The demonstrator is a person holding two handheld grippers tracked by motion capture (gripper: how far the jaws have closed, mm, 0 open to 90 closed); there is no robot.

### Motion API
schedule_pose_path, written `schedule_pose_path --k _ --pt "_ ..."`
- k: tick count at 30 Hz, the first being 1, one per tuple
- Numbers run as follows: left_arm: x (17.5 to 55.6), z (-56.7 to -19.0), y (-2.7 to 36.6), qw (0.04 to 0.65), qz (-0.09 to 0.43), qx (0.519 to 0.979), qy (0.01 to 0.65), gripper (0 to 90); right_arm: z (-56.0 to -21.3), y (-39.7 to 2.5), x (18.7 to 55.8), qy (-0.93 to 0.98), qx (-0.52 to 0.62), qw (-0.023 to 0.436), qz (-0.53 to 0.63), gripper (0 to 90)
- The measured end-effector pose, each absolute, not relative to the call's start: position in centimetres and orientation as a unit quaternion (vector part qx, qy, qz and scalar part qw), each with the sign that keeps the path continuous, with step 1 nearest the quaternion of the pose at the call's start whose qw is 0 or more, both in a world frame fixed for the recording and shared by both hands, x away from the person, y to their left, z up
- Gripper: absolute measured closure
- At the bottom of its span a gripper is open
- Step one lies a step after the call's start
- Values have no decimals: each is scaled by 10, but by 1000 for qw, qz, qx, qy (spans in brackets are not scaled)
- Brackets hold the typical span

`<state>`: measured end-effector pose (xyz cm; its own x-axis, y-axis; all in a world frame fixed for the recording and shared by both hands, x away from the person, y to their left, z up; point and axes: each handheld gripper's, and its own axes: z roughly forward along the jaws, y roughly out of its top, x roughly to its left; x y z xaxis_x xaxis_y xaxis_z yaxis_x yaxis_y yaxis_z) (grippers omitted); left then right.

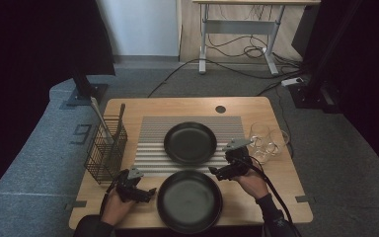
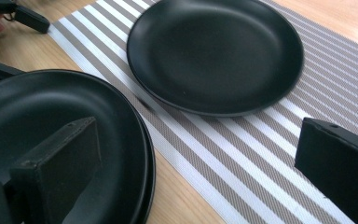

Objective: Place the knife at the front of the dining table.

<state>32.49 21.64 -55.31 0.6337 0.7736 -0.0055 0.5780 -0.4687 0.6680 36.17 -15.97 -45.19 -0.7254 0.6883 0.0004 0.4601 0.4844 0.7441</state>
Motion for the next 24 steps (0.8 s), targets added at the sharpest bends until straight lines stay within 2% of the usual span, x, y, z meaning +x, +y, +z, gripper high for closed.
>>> schedule_pose_path --k 24 --pt "325 -553 216 324 150 844 401 0 -427 -115 380 865 304 126 379 3"
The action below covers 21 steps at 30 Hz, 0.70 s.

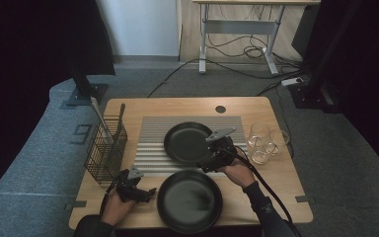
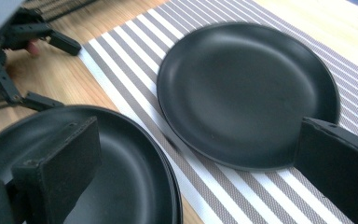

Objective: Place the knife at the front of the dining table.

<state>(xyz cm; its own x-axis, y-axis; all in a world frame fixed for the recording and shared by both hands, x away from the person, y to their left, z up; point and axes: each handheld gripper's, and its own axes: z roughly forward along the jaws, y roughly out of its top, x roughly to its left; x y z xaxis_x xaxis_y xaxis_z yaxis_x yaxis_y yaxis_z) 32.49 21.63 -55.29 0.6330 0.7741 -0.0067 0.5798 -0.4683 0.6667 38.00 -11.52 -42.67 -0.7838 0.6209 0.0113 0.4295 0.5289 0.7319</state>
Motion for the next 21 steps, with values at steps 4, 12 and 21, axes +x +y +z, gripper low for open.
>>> schedule_pose_path --k 4,12,21 --pt "325 -553 216 324 150 844 401 0 -423 -108 384 869 298 128 373 2" --pt "325 -553 216 324 150 844 401 0 -416 -96 395 869 297 117 379 1" --pt "325 -553 216 324 150 844 401 0 -405 -76 403 877 284 115 370 1"
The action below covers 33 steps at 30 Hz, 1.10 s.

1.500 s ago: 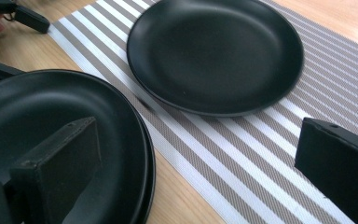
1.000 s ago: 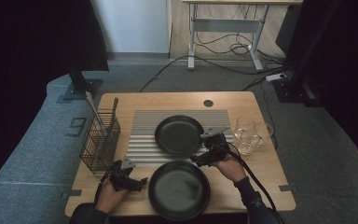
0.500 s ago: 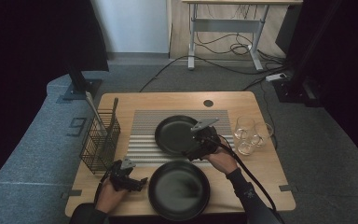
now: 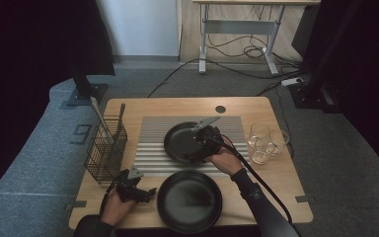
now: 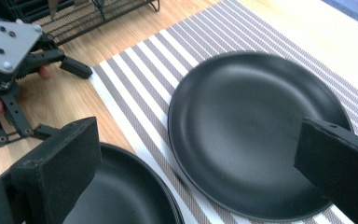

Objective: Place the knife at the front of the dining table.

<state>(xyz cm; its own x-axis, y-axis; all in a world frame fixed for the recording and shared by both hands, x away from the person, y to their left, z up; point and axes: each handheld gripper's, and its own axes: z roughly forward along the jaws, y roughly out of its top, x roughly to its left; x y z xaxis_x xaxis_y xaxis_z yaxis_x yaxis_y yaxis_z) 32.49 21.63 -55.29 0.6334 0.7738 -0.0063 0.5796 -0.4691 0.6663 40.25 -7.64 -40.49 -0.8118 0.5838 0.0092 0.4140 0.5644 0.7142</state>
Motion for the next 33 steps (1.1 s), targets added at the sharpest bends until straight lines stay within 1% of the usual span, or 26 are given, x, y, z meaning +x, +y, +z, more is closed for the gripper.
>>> schedule_pose_path --k 2,23,31,33 --pt "325 -553 216 324 150 844 401 0 -402 -73 405 876 284 108 374 0" --pt "325 -553 216 325 150 843 402 0 -377 -22 426 882 262 91 382 0" --pt "325 -553 216 324 150 843 401 0 -372 3 431 890 242 97 375 0" --pt "325 -553 216 324 150 843 401 0 -370 7 432 890 240 93 375 0"
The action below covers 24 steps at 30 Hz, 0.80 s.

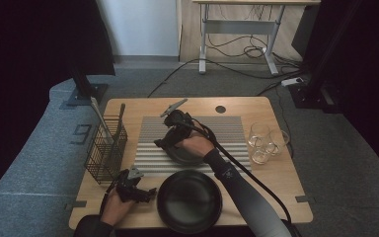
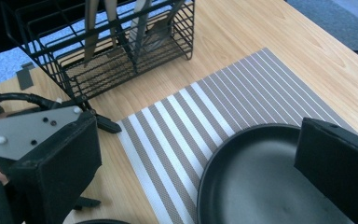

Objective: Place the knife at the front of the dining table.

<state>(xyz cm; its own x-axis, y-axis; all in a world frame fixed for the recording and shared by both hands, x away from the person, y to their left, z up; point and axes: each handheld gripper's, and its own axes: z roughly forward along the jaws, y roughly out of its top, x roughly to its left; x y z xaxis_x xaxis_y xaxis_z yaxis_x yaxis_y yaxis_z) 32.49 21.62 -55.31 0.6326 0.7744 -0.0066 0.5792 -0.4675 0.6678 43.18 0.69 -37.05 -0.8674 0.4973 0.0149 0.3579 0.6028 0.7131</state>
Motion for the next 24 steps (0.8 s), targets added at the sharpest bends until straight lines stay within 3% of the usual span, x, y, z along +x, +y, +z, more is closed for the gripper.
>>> schedule_pose_path --k 24 --pt "325 -553 216 324 150 844 400 0 -361 66 445 896 198 69 391 4"
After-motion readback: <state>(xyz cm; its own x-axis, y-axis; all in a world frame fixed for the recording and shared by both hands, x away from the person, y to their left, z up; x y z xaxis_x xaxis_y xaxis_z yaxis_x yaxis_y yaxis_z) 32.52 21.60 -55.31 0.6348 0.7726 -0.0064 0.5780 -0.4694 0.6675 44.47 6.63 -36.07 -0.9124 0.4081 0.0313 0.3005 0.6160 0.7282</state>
